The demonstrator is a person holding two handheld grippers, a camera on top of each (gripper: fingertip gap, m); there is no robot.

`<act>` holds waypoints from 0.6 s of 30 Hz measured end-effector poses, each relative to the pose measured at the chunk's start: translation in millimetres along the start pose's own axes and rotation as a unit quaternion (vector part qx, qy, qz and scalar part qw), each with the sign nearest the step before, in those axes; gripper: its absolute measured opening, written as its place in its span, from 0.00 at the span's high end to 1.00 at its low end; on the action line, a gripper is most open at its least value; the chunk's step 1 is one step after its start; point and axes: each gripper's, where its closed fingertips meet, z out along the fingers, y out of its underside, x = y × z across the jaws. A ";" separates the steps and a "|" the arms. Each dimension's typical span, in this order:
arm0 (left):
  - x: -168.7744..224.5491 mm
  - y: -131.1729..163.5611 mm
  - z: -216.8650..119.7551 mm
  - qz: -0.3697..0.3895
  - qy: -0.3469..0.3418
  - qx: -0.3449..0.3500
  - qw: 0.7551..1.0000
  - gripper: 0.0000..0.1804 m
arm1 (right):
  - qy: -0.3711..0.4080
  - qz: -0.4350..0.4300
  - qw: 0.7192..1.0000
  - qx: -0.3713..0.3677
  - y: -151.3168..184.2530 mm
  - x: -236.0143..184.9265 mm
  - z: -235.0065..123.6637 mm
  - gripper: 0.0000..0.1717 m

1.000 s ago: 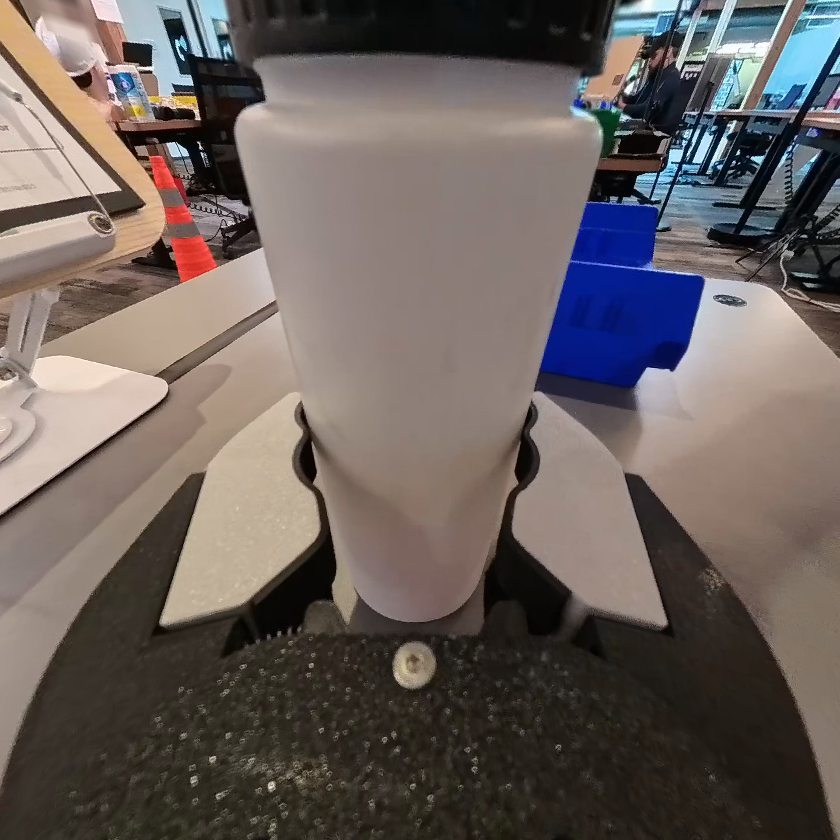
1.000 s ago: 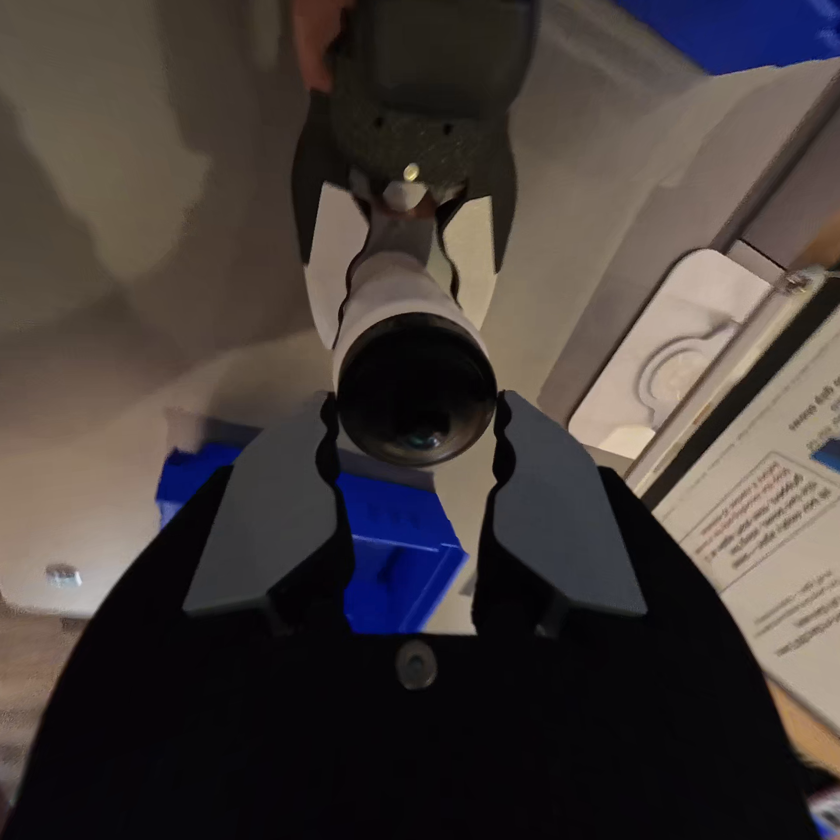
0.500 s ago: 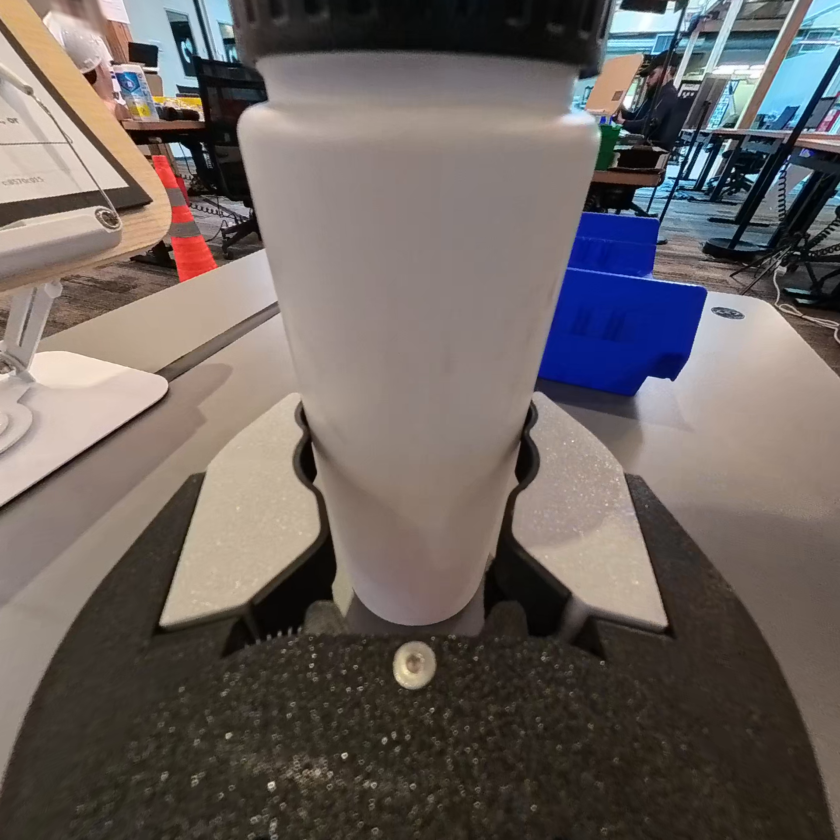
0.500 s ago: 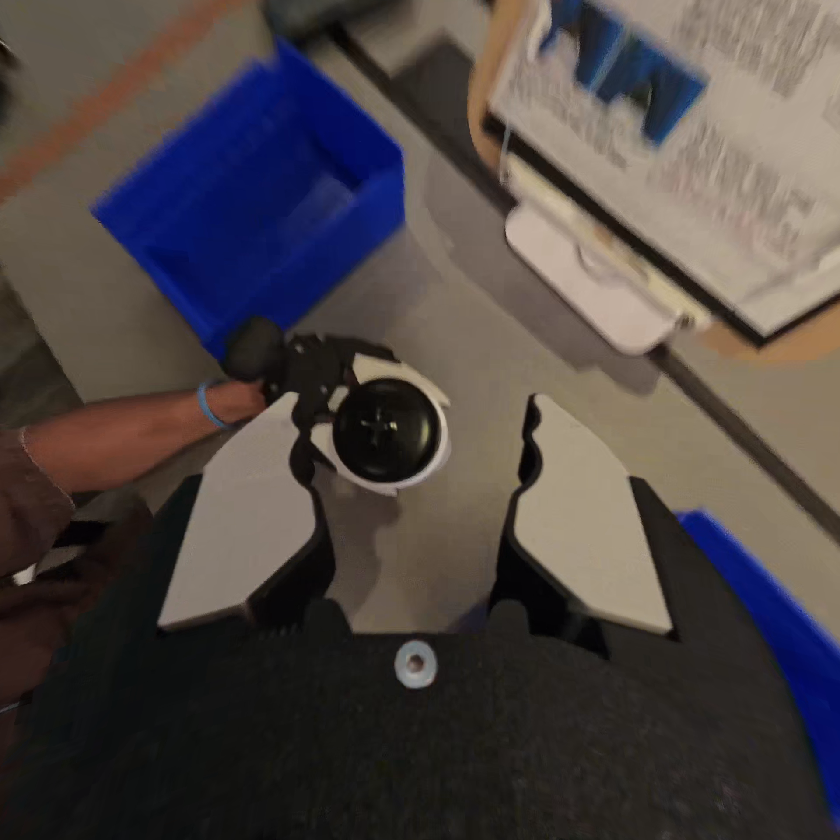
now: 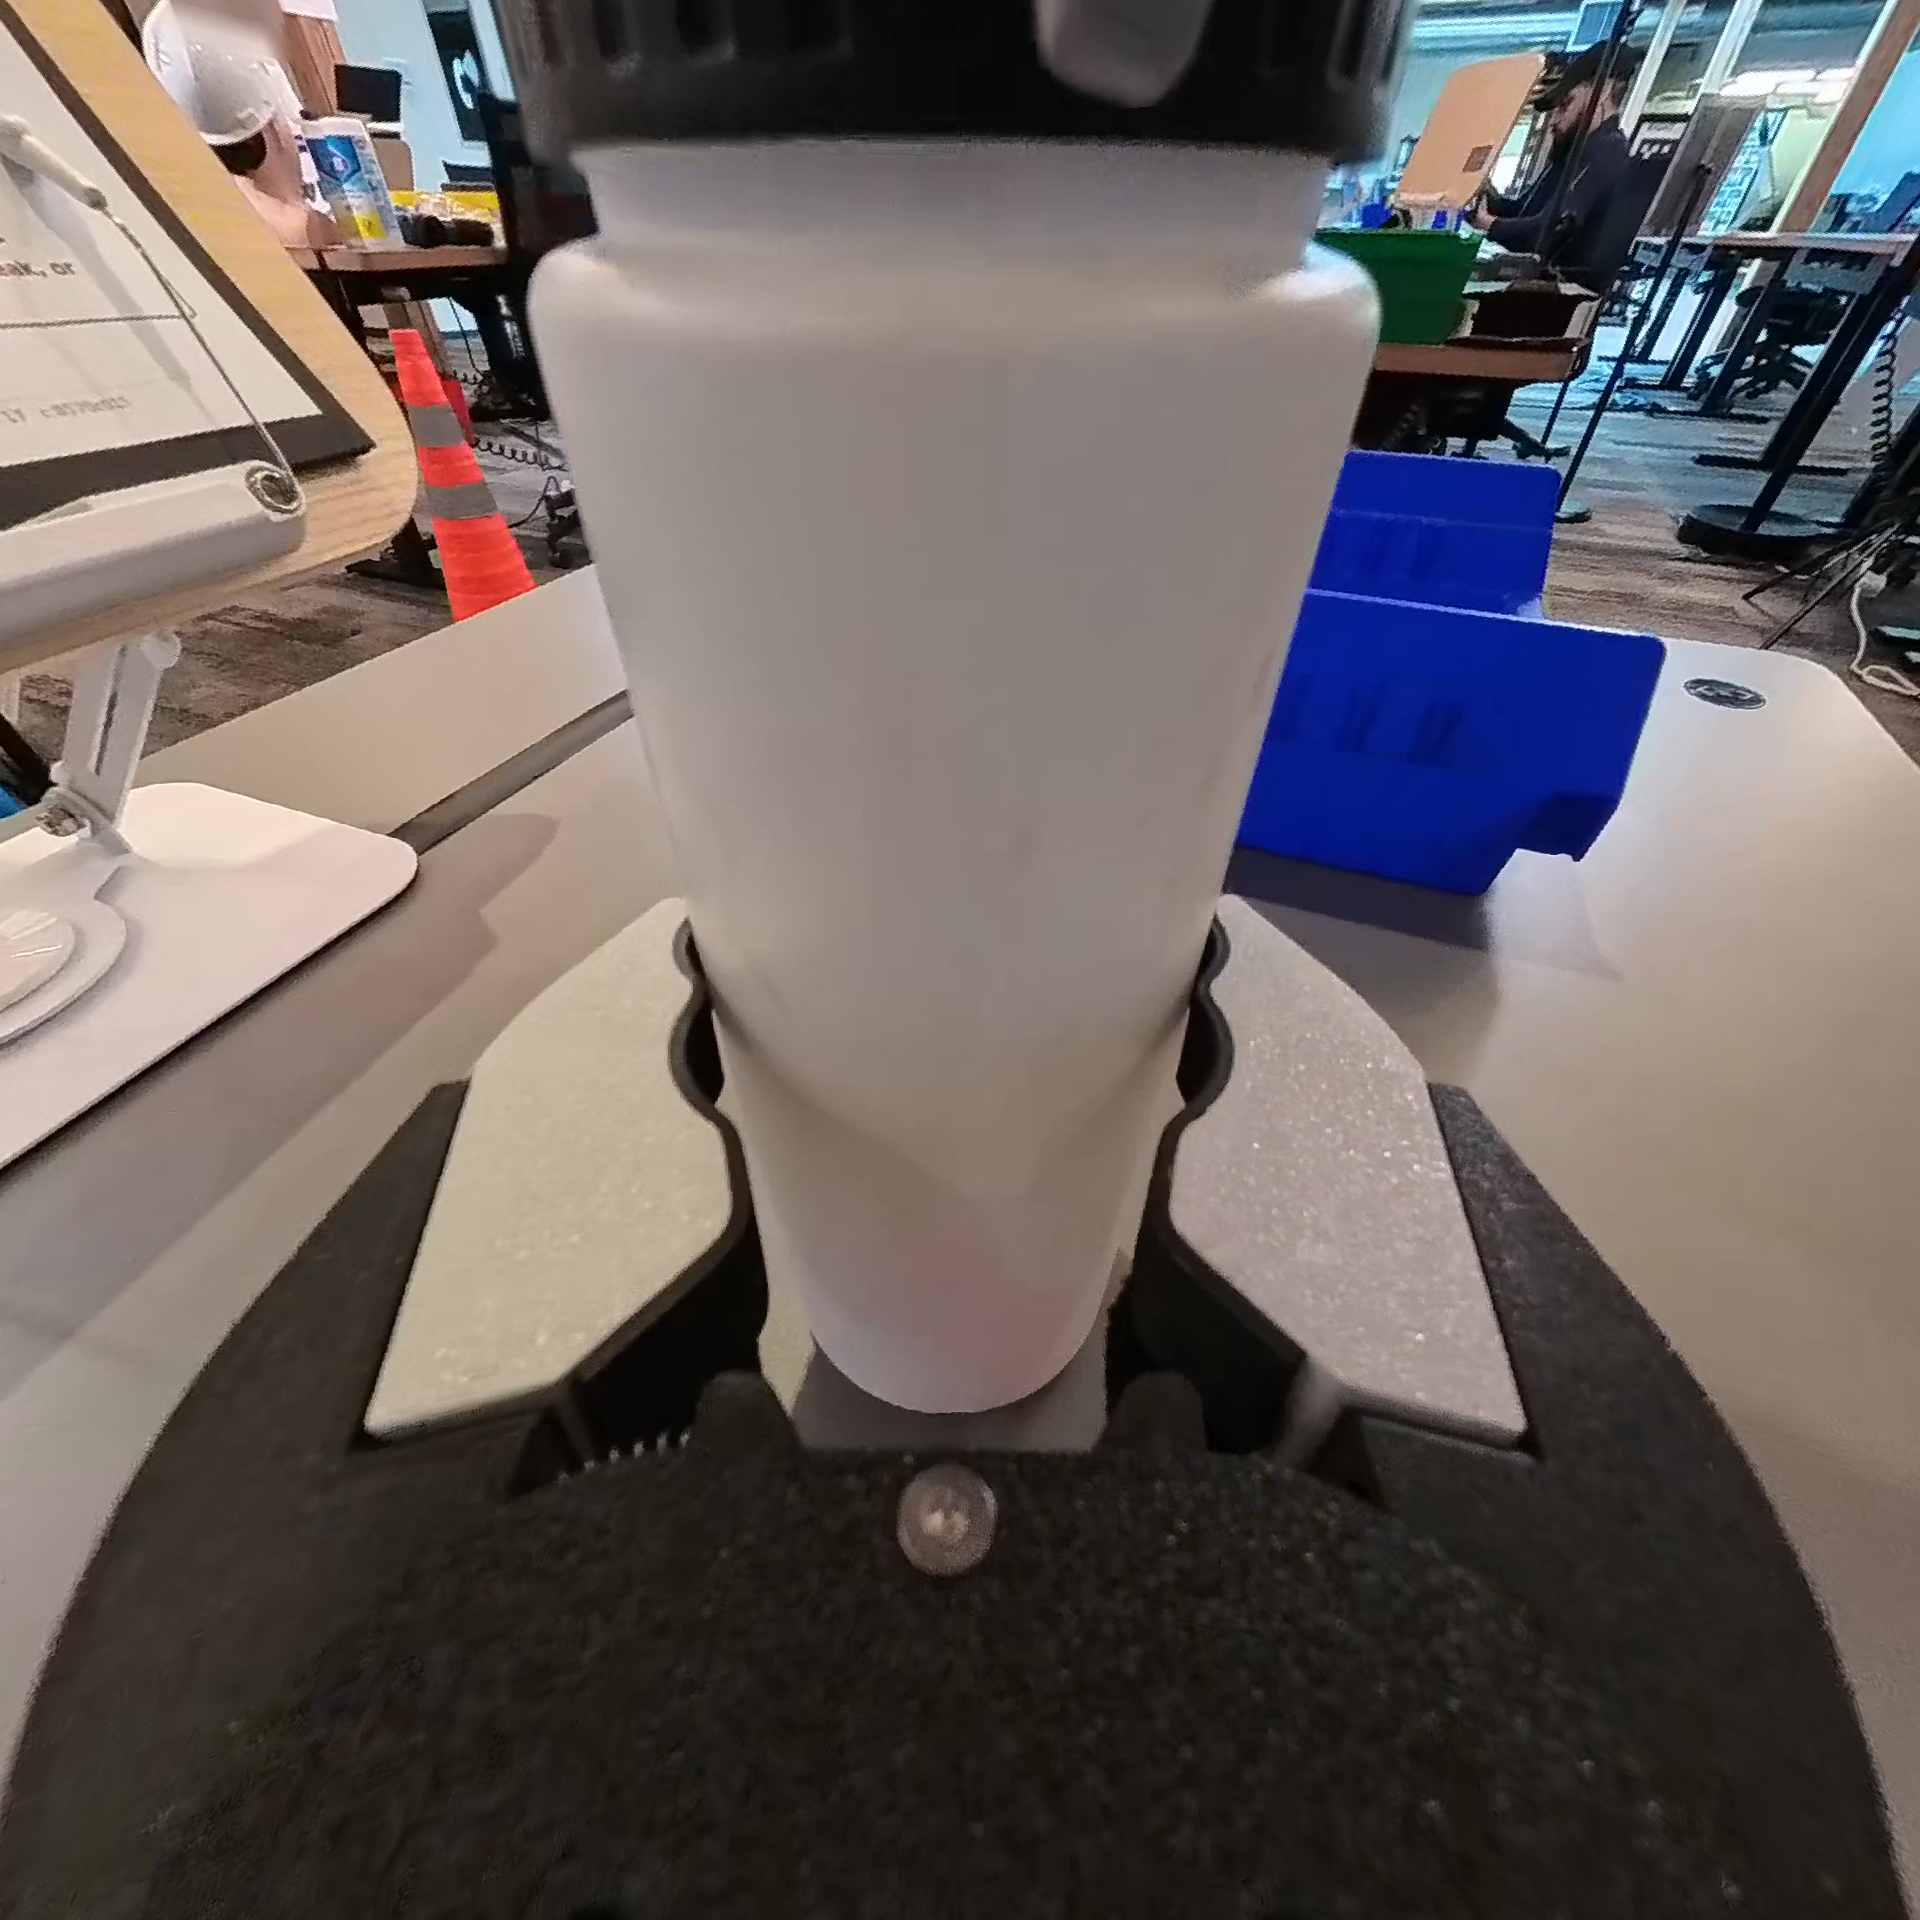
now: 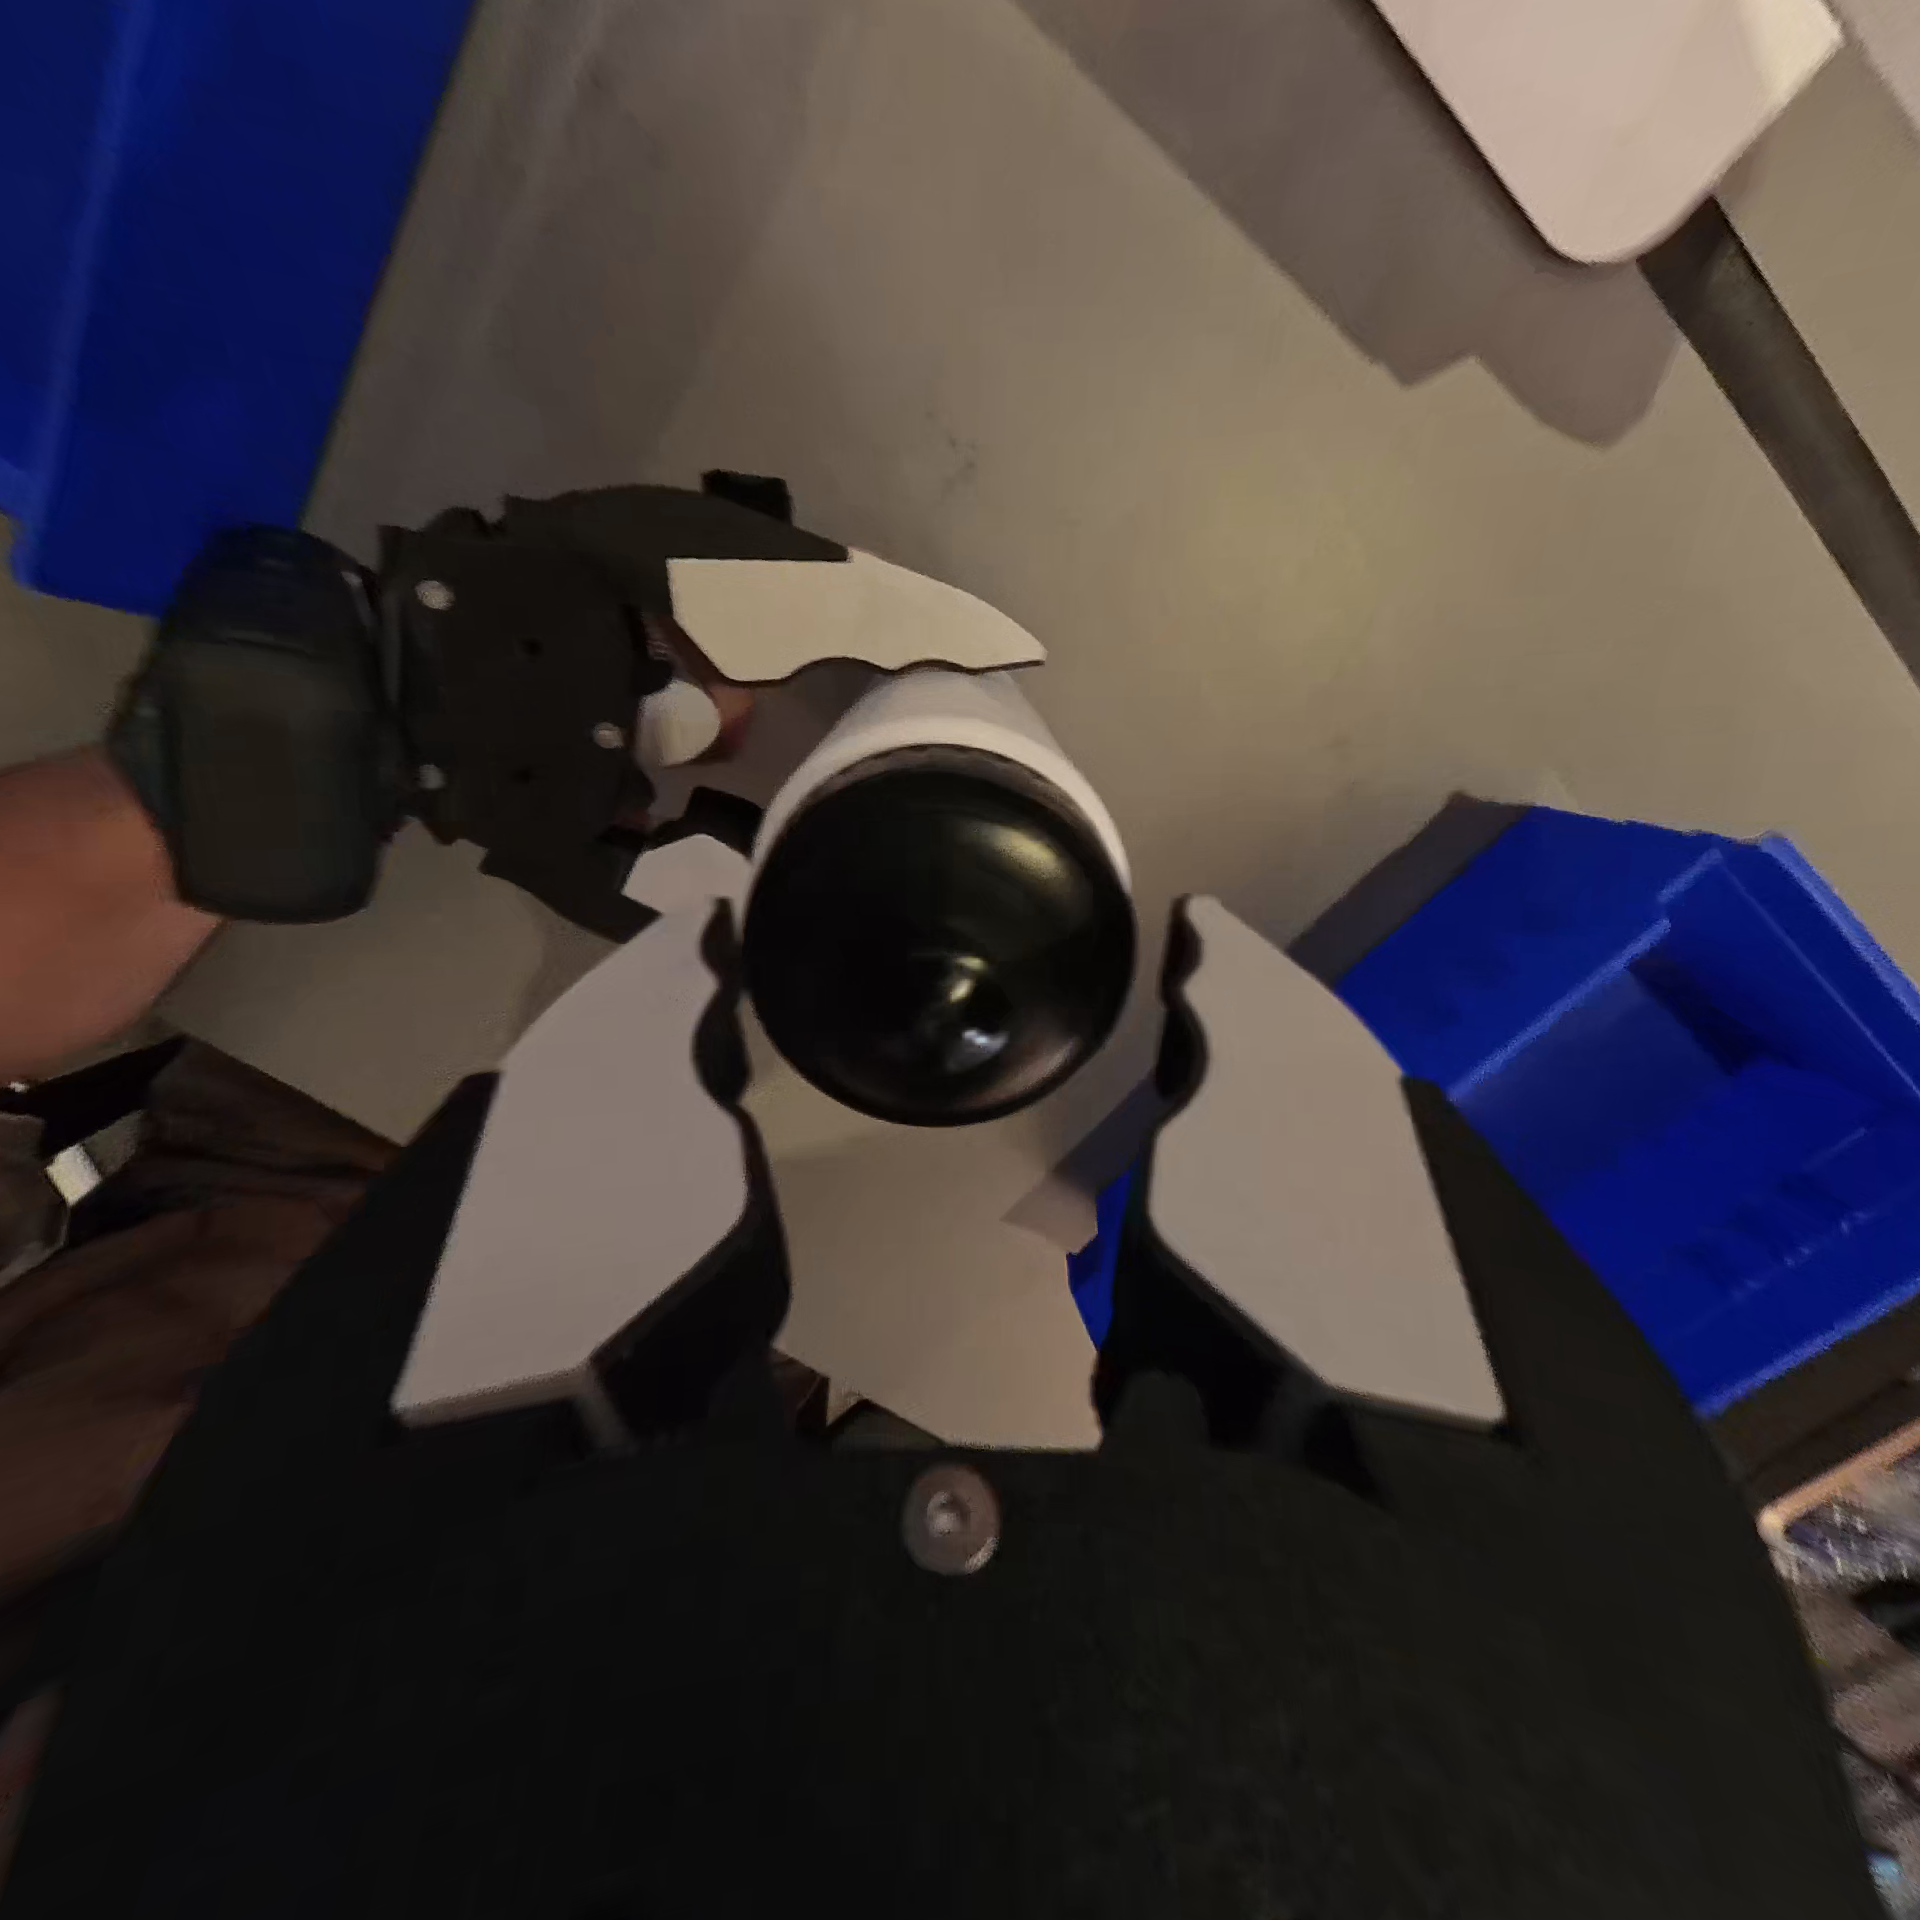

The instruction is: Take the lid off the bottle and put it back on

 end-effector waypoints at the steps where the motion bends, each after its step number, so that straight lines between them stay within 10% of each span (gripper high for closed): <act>1: 0.2 0.0 -0.2 0.001 0.001 0.000 1.000 0.52 | -0.004 -0.003 1.000 -0.003 -0.5 -3.0 -0.7 0.58; 10: 1.6 0.0 -0.6 0.005 0.007 0.002 1.000 0.52 | 0.000 -0.278 0.958 -0.071 4.3 -3.8 -1.3 0.58; 18: 0.9 -0.1 -0.7 0.000 0.009 0.005 1.000 0.52 | 0.055 -0.595 0.801 -0.044 1.6 -2.5 4.0 0.56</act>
